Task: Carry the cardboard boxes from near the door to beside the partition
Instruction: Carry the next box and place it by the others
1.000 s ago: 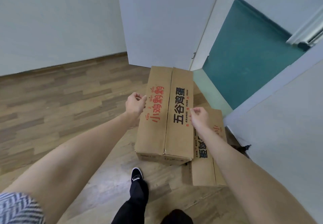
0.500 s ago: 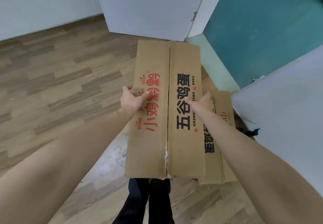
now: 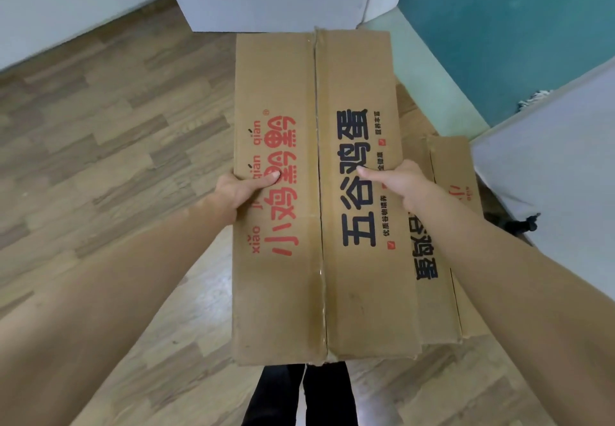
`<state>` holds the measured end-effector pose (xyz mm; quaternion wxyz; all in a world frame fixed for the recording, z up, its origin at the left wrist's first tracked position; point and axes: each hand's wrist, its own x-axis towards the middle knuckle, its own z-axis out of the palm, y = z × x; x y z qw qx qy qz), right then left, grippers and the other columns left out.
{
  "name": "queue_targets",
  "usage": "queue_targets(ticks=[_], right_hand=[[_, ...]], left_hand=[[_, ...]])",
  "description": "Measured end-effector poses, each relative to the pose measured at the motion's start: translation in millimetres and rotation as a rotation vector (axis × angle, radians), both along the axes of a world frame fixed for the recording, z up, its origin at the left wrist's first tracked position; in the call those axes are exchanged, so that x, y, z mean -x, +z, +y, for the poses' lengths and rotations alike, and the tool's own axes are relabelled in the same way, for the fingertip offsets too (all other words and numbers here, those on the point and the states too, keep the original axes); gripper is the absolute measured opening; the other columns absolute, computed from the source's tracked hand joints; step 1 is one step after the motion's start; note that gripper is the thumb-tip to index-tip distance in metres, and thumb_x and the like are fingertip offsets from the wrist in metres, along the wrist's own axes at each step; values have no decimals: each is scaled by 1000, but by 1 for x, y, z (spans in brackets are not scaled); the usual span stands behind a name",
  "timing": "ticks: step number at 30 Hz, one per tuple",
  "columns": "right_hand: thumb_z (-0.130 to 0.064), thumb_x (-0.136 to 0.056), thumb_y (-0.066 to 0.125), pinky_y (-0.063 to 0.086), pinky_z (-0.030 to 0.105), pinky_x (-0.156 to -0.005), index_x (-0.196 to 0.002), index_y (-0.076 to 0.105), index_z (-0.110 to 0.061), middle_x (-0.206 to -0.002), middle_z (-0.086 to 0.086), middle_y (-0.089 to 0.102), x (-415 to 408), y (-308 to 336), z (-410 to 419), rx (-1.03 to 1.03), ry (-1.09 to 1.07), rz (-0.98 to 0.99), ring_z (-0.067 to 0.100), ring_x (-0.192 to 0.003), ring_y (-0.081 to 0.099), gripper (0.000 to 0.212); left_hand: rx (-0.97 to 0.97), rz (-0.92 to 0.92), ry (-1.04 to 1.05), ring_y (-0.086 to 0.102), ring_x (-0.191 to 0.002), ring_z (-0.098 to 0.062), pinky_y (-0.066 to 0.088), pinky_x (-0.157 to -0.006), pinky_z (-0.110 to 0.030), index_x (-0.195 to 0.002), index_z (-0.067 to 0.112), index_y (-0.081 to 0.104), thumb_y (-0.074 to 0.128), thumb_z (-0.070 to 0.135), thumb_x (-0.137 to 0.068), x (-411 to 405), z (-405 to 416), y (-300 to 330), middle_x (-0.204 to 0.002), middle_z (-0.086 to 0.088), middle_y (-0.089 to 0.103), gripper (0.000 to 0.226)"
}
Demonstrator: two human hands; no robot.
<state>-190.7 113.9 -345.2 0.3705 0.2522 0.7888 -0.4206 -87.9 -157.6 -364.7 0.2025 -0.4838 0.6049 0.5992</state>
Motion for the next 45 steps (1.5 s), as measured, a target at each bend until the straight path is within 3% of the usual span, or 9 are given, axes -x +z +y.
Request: queue_targets(ticks=[9,13,17,21,25,28,33,36,45], right_hand=[[-44,-38,93,52,60,-97,-145,45,-11,-132,13,63,15,2,3,118,-69,-53,35,-119,62,122],[-41,-51,97,53,58,-95,-145,44,-10,-134,14,61,17,3,-2,109,-60,-40,33,-115,61,112],[-38,-59,96,55,53,-82,-146,44,-14,-134,12,61,12,0,2,108,-82,-52,33,-113,62,105],[-38,-63,95,53,50,-74,-147,44,-15,-135,12,61,6,15,5,120,-83,-38,33,-114,62,101],[-39,-67,93,52,49,-77,-147,43,-16,-134,8,60,-3,50,16,118,-80,-8,29,-108,60,97],[-41,-60,95,57,53,-81,-140,49,-20,-119,9,69,-10,89,29,163,-98,32,29,-100,69,95],[-42,-33,102,58,57,-86,-134,58,-21,-115,9,75,-30,182,60,276,-121,138,31,-101,73,113],[-35,-51,98,58,55,-87,-130,60,-21,-111,10,76,-69,259,82,318,-161,249,30,-100,73,88],[-26,-67,94,58,52,-88,-128,58,-19,-111,9,76,-290,442,158,283,-424,643,27,-99,73,71]], left_hand=[[42,-26,-21,71,-100,-23,57,-74,-36,-124,16,61,99,38,-41,18,2,11,-113,-5,74,94],[92,-4,26,70,-103,-25,58,-88,-44,-126,14,60,98,43,-31,23,4,10,-116,-6,73,106],[105,2,8,67,-104,-25,53,-78,-38,-130,14,58,96,37,-56,18,8,10,-119,-6,70,86],[103,17,1,68,-94,-21,52,-66,-35,-127,14,59,95,38,-57,16,11,24,-116,-6,71,82],[140,48,-25,67,-102,-25,54,-83,-41,-112,18,61,94,38,-60,11,20,62,-112,-5,71,64],[155,90,-44,68,-101,-25,55,-91,-44,-104,20,60,93,38,-62,6,28,110,-106,-4,72,56],[179,261,-69,72,-82,-16,57,-61,-29,-110,15,67,96,37,-57,-9,51,211,-100,-4,75,63],[180,367,-120,71,-82,-17,54,-62,-30,-116,15,65,95,36,-59,-34,71,283,-97,-1,74,69],[115,749,-412,72,-80,-18,57,-71,-33,-99,23,62,92,34,-65,-158,144,443,-89,2,73,46]])
